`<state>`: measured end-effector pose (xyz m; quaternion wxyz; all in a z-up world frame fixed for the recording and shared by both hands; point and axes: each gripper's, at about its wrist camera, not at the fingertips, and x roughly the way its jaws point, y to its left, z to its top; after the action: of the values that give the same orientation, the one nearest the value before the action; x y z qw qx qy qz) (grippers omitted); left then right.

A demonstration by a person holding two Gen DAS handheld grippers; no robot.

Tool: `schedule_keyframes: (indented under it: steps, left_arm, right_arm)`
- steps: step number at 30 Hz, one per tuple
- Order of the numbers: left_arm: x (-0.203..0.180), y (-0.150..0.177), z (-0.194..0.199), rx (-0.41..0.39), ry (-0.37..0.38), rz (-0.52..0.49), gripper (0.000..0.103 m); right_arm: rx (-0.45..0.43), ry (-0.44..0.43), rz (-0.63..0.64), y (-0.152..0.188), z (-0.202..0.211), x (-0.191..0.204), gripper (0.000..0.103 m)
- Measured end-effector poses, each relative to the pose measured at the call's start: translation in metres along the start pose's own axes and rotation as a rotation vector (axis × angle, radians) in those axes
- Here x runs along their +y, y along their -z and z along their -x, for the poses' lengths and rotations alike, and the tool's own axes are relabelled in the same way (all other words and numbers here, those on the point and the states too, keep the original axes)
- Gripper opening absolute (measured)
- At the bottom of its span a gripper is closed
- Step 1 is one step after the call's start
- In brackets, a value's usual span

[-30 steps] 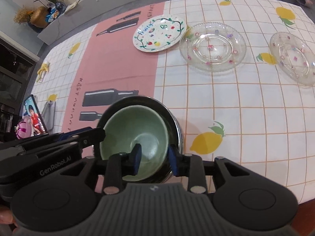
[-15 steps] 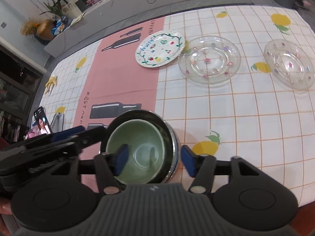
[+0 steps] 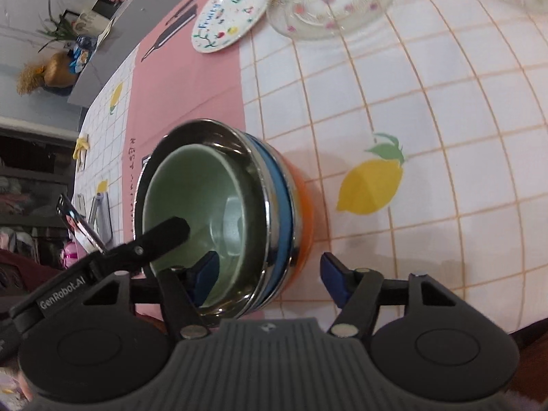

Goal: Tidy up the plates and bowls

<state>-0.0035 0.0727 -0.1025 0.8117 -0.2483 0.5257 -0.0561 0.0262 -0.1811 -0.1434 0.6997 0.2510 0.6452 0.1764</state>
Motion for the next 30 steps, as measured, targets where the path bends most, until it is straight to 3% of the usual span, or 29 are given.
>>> schedule_keyframes:
  steps: [5,14,25,30]
  left_arm:
    - [0.002,0.001,-0.002,0.02,-0.005,0.0,0.047]
    - [0.006,-0.007,0.004,0.005,-0.057,-0.013,0.042]
    - [0.042,-0.044,0.017,-0.03,-0.166,0.024,0.037]
    - [0.044,-0.045,0.018,-0.024,-0.177,0.01,0.036]
  right_arm:
    - [-0.011,0.007,-0.028,-0.003,-0.003,-0.001,0.049]
    - [-0.004,0.044,-0.007,-0.008,-0.009,0.015,0.045]
    - [0.038,0.057,0.083,-0.03,-0.05,0.075,0.044]
    - [0.045,0.06,0.107,-0.028,-0.056,0.085,0.044]
